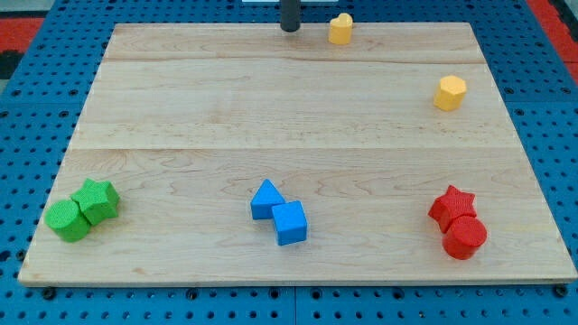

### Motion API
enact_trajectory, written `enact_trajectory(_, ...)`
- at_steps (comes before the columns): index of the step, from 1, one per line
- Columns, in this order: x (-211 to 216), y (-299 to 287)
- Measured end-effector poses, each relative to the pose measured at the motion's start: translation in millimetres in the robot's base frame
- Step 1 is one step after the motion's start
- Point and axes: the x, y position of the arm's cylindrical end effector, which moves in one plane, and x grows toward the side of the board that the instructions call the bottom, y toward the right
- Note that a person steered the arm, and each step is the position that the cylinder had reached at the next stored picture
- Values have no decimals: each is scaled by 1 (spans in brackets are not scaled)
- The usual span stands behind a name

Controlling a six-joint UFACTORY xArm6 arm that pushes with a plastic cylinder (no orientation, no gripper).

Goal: Slide the yellow heart at the center right

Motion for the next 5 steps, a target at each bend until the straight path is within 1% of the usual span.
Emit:
enact_trajectory(1, 0, 6)
enact_trajectory(2, 5, 51)
enact_trajectory(3, 67, 92)
enact_trajectory(4, 106, 124)
enact_trajectory(5, 47, 209)
